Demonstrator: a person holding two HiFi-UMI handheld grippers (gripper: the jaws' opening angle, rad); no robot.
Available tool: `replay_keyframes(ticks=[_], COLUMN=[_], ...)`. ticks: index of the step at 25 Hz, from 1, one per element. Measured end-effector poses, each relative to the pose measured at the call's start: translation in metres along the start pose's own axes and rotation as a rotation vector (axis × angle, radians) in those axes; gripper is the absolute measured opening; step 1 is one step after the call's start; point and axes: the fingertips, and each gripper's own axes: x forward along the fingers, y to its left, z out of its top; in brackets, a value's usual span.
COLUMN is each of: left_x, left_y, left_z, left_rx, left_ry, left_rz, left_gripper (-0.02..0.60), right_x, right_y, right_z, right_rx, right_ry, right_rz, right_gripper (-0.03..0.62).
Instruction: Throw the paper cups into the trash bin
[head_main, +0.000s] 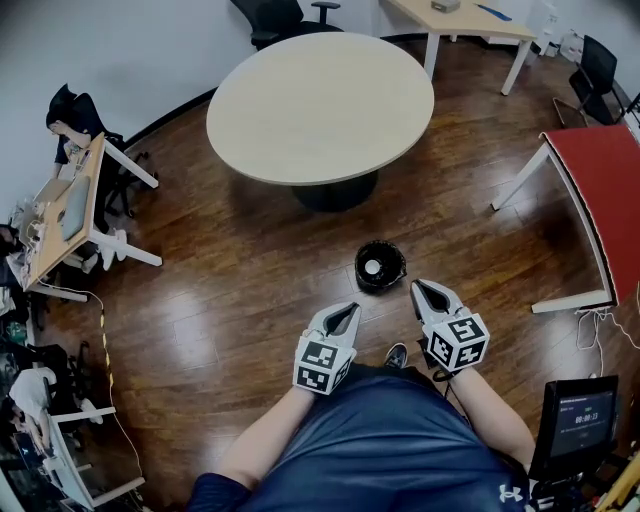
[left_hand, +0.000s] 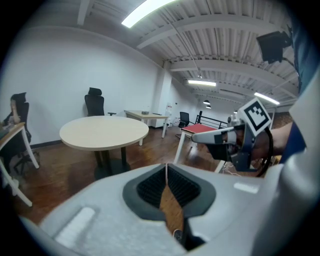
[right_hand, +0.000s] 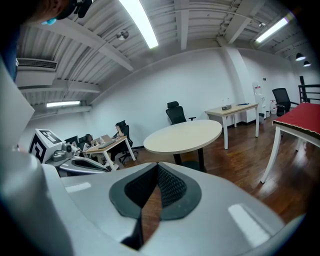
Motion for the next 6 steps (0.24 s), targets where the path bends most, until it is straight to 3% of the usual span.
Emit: replay_keyframes(ticks=[6], left_x=[0.0004], left_y=[0.0016], left_z=[0.0006], left_rx=[-0.008], left_ry=[0.007], left_rz=[0.001], left_gripper=[0.014], right_x=[0.0028], right_y=[0.0006], right_z=[0.004], right_rx=[-0.013], right_ry=[0.01], right_rz=[0.008], right_gripper=[0.009])
